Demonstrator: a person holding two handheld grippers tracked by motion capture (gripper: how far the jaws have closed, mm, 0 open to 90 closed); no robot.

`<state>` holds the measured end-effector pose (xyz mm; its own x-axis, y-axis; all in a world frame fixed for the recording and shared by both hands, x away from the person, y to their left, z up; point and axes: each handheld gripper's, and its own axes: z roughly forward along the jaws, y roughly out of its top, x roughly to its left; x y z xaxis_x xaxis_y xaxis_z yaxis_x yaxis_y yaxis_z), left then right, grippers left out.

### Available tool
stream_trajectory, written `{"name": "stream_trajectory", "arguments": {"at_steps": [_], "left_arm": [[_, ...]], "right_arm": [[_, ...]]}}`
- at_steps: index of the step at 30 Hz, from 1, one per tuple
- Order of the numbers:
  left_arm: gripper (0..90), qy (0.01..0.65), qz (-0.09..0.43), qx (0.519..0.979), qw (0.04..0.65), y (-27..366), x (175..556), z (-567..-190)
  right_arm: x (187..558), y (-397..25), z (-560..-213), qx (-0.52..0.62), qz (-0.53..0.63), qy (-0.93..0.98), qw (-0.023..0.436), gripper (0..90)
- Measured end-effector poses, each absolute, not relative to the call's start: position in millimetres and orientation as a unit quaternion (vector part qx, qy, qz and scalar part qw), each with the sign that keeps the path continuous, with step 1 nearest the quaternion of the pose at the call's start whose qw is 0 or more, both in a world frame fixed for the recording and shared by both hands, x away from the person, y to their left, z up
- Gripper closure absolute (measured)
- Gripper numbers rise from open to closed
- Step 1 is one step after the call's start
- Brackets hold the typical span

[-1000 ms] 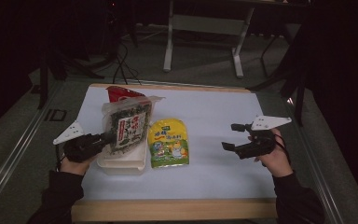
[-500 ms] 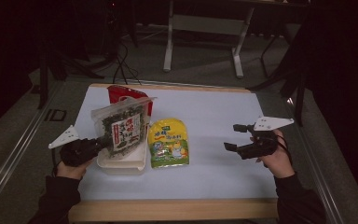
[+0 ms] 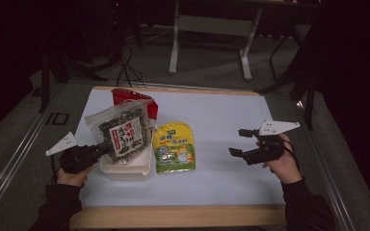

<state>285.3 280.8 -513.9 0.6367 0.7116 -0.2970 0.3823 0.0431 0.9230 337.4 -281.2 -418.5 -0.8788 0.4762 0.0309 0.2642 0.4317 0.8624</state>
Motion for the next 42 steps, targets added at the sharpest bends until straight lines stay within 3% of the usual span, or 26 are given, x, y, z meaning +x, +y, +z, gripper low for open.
{"name": "stream_trajectory", "arguments": {"at_steps": [3,10,31,42], "left_arm": [[75.3,0.416,0.138,0.673,0.596,282.4,286.8,-513.5],[53.2,0.437,0.176,0.680,0.562,279.8,286.6,-506.5],[2.6,0.469,0.204,0.675,0.532,266.2,262.1,-486.4],[2.4,0.455,0.220,0.680,0.530,244.1,226.6,-468.8]], "right_arm": [[335.3,-278.5,-419.7,0.216,0.483,0.841,0.110,17.6],[332.6,-280.3,-418.2,0.216,0.485,0.840,0.110,17.6],[335.7,-278.9,-424.5,0.199,0.495,0.840,0.102,17.5],[336.4,-272.9,-432.1,0.217,0.483,0.842,0.102,14.2]]}}
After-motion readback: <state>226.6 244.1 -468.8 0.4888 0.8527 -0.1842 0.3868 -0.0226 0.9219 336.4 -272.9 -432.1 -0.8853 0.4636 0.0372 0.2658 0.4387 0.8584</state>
